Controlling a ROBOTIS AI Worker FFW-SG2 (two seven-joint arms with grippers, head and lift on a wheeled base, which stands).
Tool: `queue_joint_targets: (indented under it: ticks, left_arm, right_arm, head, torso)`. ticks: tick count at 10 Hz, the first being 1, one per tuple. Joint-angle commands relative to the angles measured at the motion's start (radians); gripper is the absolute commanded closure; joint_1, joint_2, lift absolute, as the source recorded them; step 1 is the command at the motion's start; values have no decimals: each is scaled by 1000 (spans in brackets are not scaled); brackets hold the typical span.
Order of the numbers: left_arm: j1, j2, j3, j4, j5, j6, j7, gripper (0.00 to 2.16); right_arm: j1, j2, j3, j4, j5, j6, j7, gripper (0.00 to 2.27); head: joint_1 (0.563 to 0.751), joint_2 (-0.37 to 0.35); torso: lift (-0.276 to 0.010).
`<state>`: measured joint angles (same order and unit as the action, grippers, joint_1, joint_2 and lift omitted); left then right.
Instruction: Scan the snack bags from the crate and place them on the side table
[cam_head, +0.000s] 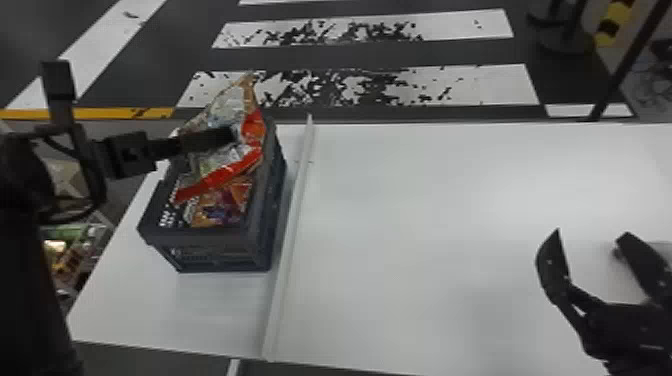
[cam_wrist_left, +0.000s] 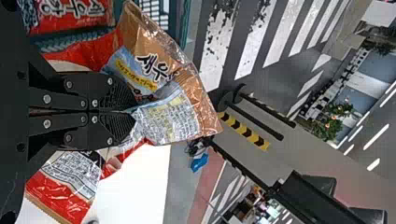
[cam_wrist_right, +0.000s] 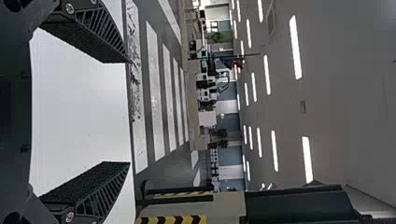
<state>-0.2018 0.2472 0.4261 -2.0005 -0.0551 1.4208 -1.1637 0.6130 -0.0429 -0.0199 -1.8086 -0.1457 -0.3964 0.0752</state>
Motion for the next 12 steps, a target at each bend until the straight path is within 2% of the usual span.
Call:
queue_joint_targets:
  ticks: [1,2,3,4,5,6,7,8,10,12]
  left_arm:
    - [54,-78,-56,-146,-3,60,45,2138]
    - [81,-128,-112,-192,-17,66,78,2138]
    - [107,-164,-176,-212,-34,79,113,2138]
    - [134,-183,-263,-230,-58,76,174,2138]
    - [156,-204,-343,-225,-58,76,239,2138]
    - [176,-215,-434,-199,-60,60,331,2138]
    - [180,-227,-512,-138,-60,30,414,2138]
    - [179,-250,-573,-57,-68,-44,470,2138]
    - [163,-250,-681,103,-68,-213,585,2138]
    - [154,-250,-760,210,-48,-354,662,2138]
  right_arm:
    - [2,0,-2,0,0,0,0,97]
    - [4,0,-2,0,0,-3,0,97]
    - [5,0,-2,0,-2,-6,0,97]
    - [8,0,-5,0,-15,-12,0,97]
    - [10,0,-9,0,-18,-15,0,97]
    - [14,0,-9,-5,-20,-18,0,100]
    - [16,0,-9,-8,-20,-18,0,100]
    - [22,0,-9,-12,-21,-22,0,100]
    - [28,0,-12,-14,-26,-31,0,100]
    - [34,0,-14,-14,-26,-37,0,100]
  head:
    - [695,87]
    - [695,65]
    - [695,20]
    - [695,-24]
    - [695,-74]
    - [695,-122]
    - [695,-147]
    - [695,-189]
    - [695,-260]
    - [695,-296]
  torso:
    - [-95]
    - [-95]
    - [-95]
    - [-95]
    - [-95]
    - [-95]
    - [-95]
    - [-95]
    - [-95]
    - [-95]
